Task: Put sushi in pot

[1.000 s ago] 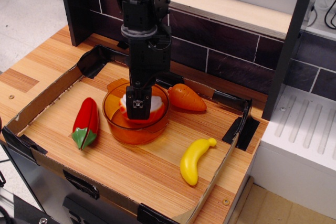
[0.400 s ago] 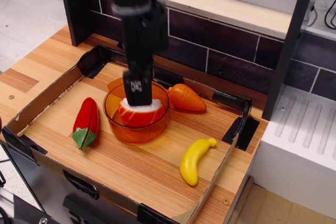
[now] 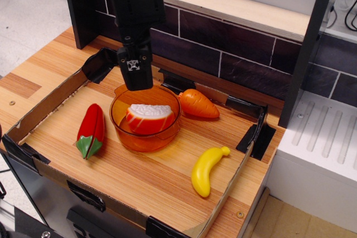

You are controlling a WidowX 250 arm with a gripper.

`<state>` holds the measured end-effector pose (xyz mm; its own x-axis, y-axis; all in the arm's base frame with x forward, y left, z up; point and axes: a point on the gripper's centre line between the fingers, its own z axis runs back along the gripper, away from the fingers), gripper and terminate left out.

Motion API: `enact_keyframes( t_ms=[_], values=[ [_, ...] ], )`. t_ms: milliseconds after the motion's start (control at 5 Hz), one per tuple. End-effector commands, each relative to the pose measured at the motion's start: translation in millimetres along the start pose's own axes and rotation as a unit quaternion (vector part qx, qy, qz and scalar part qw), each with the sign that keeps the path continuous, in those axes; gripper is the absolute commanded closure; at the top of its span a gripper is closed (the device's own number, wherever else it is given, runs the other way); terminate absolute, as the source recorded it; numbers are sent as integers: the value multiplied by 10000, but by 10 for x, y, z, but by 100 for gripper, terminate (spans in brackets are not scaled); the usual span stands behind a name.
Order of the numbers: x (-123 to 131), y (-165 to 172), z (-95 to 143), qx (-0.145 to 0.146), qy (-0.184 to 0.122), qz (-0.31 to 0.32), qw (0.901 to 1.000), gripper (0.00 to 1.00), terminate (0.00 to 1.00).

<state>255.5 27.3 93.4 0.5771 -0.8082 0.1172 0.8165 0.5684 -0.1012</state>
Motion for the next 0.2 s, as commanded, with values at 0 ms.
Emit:
enact_keyframes(
  t_ms=[0],
  values=[
    [48, 155, 154, 237, -117, -60, 9996, 0, 100]
  ],
)
